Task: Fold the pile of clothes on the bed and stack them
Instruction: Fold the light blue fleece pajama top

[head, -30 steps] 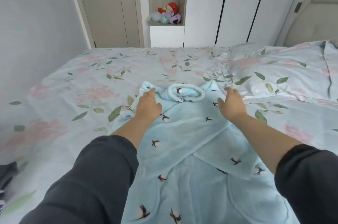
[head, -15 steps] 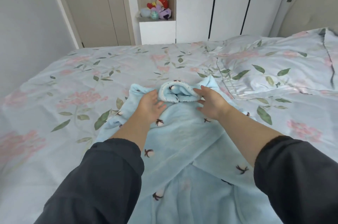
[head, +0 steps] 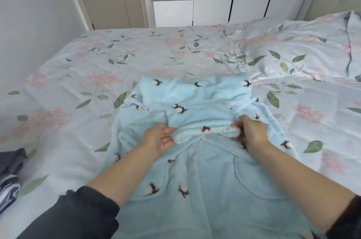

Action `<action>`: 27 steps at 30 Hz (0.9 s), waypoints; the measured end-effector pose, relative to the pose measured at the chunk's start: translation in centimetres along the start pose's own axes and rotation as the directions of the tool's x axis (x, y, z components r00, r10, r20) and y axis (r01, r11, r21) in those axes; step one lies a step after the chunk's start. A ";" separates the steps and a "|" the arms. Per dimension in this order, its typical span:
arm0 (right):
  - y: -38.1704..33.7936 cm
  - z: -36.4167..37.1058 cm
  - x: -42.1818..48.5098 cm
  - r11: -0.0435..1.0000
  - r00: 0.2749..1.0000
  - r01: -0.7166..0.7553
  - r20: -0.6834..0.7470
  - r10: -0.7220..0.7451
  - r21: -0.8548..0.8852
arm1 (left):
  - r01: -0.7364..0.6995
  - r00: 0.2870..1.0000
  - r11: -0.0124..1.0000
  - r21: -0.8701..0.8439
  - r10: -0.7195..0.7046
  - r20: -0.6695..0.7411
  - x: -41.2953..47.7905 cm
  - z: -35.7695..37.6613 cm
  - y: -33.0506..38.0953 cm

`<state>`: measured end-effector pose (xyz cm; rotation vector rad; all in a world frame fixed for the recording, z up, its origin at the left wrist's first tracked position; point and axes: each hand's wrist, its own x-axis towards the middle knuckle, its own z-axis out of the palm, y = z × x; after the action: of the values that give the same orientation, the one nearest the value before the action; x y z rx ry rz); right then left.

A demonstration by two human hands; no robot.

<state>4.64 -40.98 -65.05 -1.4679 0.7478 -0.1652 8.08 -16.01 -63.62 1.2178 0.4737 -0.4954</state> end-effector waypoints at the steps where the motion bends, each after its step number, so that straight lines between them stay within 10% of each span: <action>1: 0.2 -0.3 -0.1 0.998 1.000 0.000 -0.005 0.000 -0.065 | -0.008 1.000 0.997 0.073 0.008 -0.001 0.0 -0.2 -0.2; 8: -3.6 0.6 3.6 0.997 0.997 -0.064 -0.029 0.065 0.041 | -0.348 0.868 0.883 0.315 0.430 -0.249 4.9 -1.3 5.3; 13: -4.1 1.8 5.9 0.978 0.987 -0.158 0.053 0.152 0.134 | -0.315 0.883 0.887 0.338 0.404 -0.239 9.3 -0.6 7.8; 17: -4.2 1.2 6.3 0.967 0.992 -0.114 -0.074 0.099 -0.229 | -0.185 0.797 0.824 0.535 0.444 -0.409 10.6 -2.7 9.2; 19: -4.0 0.6 6.6 0.889 0.972 0.087 -0.157 -0.175 -0.450 | -0.218 0.660 0.739 0.637 0.593 -0.462 10.8 -3.5 9.7; 23: -5.8 2.3 6.7 0.443 0.628 0.561 0.010 -0.778 -0.699 | -0.425 0.227 0.035 0.904 0.971 0.069 11.1 0.1 10.4; 27: -8.1 8.6 8.6 0.078 0.584 0.674 0.465 -0.665 -0.734 | -0.306 0.471 -0.478 0.823 0.676 0.567 13.2 6.7 9.4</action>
<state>18.70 -39.51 -61.18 -2.8127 -0.0568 -0.5569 24.74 -21.28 -62.40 2.8657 -0.6925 0.5691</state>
